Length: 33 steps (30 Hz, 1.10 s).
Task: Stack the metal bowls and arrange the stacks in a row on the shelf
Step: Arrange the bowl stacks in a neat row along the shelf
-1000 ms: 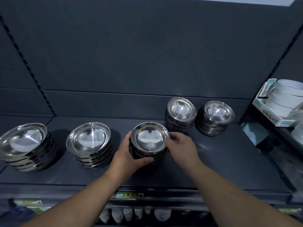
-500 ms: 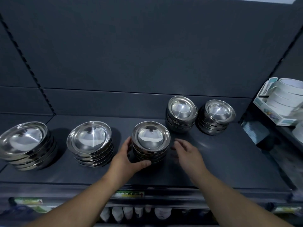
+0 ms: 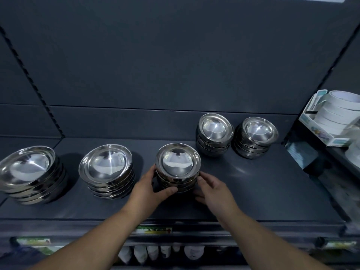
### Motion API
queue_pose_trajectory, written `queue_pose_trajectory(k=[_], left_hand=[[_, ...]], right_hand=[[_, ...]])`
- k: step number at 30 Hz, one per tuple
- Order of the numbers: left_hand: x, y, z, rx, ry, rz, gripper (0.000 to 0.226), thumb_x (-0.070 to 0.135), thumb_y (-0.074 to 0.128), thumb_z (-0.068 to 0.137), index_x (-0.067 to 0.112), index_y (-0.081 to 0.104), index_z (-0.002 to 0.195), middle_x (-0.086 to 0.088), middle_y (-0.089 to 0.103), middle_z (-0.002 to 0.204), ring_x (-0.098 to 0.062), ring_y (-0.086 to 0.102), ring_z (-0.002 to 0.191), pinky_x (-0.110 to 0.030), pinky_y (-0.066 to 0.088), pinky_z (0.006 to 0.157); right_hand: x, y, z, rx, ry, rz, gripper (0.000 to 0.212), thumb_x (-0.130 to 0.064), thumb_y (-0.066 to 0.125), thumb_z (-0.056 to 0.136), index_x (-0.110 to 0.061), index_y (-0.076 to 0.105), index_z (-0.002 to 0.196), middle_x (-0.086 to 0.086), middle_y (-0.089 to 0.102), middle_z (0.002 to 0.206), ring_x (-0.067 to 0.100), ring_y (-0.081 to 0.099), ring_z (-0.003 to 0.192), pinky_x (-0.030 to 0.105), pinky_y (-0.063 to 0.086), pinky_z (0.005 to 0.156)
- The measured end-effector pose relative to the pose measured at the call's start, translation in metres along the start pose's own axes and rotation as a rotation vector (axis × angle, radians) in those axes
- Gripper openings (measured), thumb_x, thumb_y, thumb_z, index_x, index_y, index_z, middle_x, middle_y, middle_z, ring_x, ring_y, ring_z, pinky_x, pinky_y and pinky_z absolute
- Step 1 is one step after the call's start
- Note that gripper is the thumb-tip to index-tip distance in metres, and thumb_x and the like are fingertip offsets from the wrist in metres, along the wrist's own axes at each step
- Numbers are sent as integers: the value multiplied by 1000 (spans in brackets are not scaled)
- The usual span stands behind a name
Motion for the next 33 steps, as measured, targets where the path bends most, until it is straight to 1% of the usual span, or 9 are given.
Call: queue_pose_trajectory(k=[4,10,15,16,20,22,27,30,33], left_hand=[[2,-3,0,-5,0,-24,117,52,85,56,31,20,151,11,47,145,-5,43,133,-30,35,113],[7,-5,-1,-7,28,-41,100,31,85,69,28,25,150,15,52,134,0,47,123,-13,33,99],[8,-7,1,-16,35,-12,98,31,85,69,28,27,149,17,53,129,1,49,119,0,32,94],[7,-7,1,-19,34,-3,102,34,85,68,28,25,150,16,51,133,0,48,121,-1,31,96],[11,-13,-2,-15,18,2,125,45,87,61,27,4,154,7,33,155,-12,33,140,-32,29,116],[19,-16,-4,13,61,29,128,44,87,60,23,2,154,5,28,157,-11,28,143,-30,25,117],[52,-20,-10,69,327,229,106,43,81,70,23,17,152,10,19,157,-5,15,144,-19,13,113],[72,-12,-7,89,468,334,81,38,75,79,21,34,146,7,25,156,-13,21,145,-26,18,116],[96,5,-4,74,541,344,66,33,73,81,23,45,140,11,32,152,-6,29,138,-15,15,110]], right_hand=[[2,1,-1,5,5,-6,19,-23,58,98,-29,63,116,1,74,105,19,72,95,33,60,82],[0,4,-6,15,14,6,18,-18,59,97,-24,62,114,3,74,105,22,72,96,34,59,83],[-1,5,-6,34,-2,-90,23,-20,60,96,-23,62,118,-2,73,105,18,71,98,38,57,90],[-2,4,-5,40,-25,-146,27,-20,62,95,-21,62,122,-4,73,108,15,70,100,38,56,94],[-11,-4,-9,36,-134,-421,54,-17,73,86,-19,54,136,-8,62,120,7,60,109,22,46,98],[-17,-10,-11,68,-154,-537,64,-20,76,83,-21,49,141,-4,59,131,13,58,118,21,44,99],[-36,-32,-15,200,-157,-659,62,-26,76,82,-21,52,139,1,61,134,18,57,122,27,44,102],[-45,-51,-17,262,-144,-612,54,-23,75,84,-17,57,134,1,64,129,17,59,117,23,43,97],[-50,-75,-16,316,-124,-593,48,-24,75,84,-17,61,130,1,66,127,17,61,114,24,44,97]])
Point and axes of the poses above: each hand's wrist, its own z-axis towards the middle knuckle, its own y-axis out of the palm, x = y × z, the point moved 4 cm from there along z, towards the middle knuckle
